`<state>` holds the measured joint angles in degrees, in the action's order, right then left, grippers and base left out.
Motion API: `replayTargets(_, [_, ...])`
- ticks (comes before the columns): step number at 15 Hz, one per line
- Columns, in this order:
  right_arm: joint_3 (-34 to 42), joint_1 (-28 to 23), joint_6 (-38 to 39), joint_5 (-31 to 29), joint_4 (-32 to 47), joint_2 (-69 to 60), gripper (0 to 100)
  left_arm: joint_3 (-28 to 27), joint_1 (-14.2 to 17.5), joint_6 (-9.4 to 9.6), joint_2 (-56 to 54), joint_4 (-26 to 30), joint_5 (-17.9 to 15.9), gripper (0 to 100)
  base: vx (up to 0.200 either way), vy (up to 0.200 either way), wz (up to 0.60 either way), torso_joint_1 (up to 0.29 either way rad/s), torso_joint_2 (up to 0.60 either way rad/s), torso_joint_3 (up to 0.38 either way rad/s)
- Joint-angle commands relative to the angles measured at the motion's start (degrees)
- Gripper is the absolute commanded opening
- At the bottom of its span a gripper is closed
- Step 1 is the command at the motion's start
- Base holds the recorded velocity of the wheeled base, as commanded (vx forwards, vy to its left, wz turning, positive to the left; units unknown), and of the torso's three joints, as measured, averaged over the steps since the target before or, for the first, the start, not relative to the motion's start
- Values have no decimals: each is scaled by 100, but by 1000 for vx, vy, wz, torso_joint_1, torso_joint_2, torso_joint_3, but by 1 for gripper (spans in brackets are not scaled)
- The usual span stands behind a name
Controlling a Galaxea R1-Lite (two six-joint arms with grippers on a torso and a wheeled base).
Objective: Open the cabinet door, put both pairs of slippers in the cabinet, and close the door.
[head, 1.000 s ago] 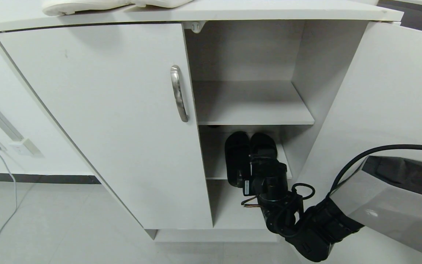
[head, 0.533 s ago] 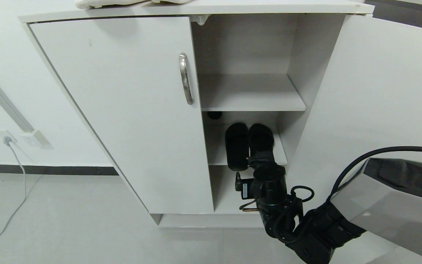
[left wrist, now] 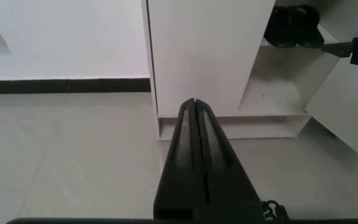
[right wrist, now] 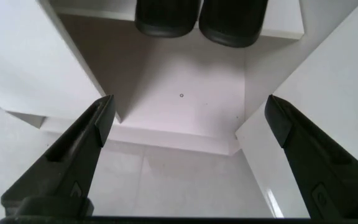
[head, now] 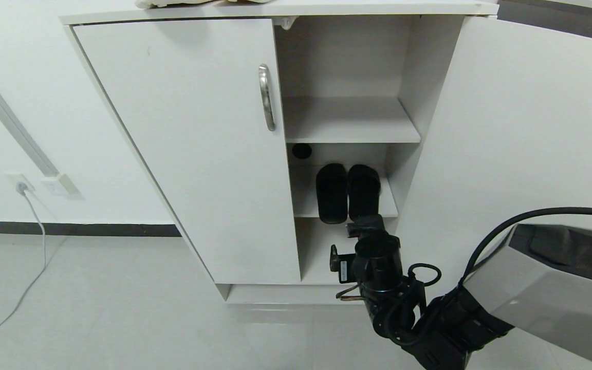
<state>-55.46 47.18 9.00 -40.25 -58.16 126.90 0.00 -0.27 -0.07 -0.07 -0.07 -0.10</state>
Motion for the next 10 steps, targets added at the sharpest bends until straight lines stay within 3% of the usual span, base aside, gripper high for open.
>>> replayTargets(1, [35,-7,-3,0,-2,1,100,0,0,-1,7,-1,1,0,0,0,0,0,0,0])
replayTargets(10, [35,-16,-21,0,7,10,100,0,0,7,7,-1,-25,0,0,0,0,0,0,6])
